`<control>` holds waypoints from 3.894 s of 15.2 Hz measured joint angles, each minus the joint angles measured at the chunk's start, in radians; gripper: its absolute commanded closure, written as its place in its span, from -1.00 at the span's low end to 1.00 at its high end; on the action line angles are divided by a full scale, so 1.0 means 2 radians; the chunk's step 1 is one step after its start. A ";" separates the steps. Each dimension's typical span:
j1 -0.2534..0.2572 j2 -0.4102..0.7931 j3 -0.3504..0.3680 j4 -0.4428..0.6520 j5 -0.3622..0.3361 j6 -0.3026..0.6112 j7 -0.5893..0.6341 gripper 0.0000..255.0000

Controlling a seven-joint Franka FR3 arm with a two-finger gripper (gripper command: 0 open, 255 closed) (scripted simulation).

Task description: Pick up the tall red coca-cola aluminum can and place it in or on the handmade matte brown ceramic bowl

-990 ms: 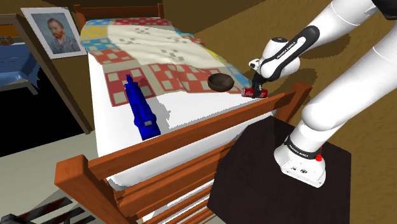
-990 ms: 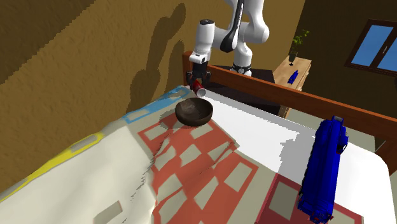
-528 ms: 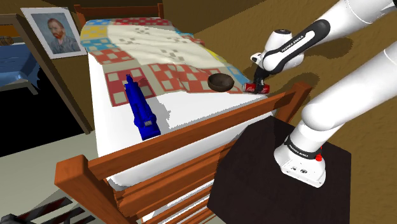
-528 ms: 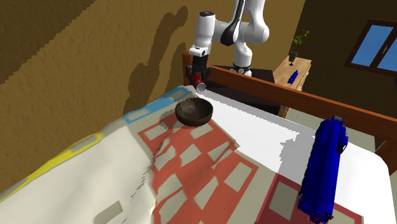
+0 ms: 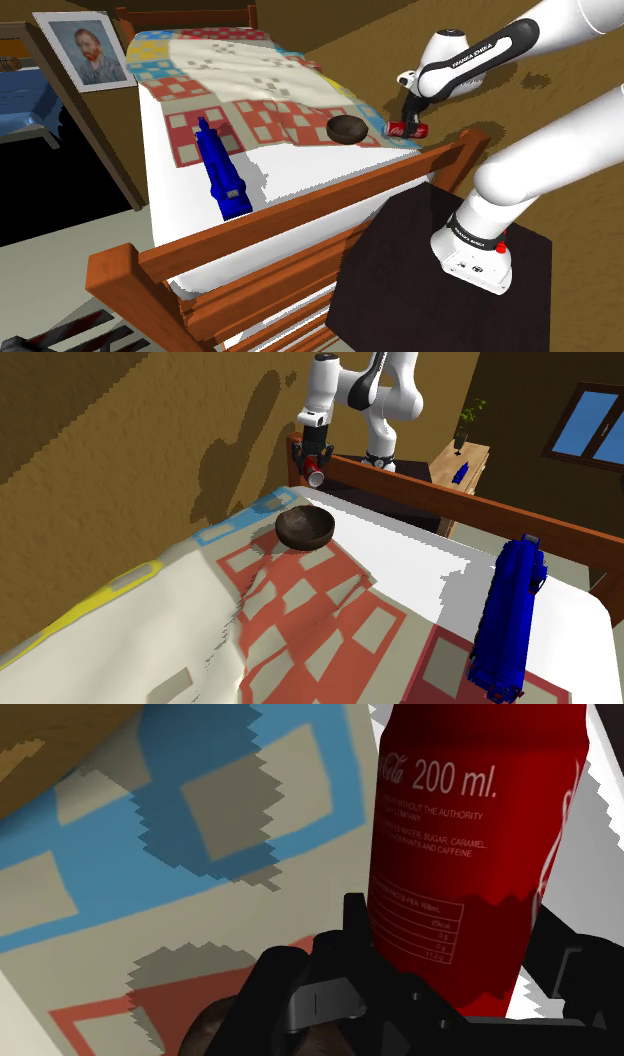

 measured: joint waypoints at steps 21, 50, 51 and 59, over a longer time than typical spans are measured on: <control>0.073 0.152 0.060 0.214 0.070 -0.070 0.064 1.00; 0.086 0.294 0.074 0.283 0.092 -0.001 0.082 -1.00; 0.086 0.294 0.074 0.283 0.092 -0.001 0.082 -1.00; 0.090 0.245 0.074 0.289 0.086 -0.055 0.086 -1.00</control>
